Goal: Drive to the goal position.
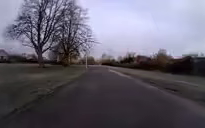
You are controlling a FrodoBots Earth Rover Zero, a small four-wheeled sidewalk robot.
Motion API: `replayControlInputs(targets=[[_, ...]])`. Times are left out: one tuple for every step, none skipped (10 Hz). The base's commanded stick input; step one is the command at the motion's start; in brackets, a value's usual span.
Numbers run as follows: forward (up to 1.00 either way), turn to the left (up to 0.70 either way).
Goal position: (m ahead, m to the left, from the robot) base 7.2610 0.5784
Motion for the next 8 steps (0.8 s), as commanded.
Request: replayControlInputs(targets=[[0.85, 0.00], [0.85, 0.00], [0.85, 0.00], [0.85, 0.00], [0.85, 0.00], [0.85, 0.00], [0.85, 0.00], [0.85, 0.00]])
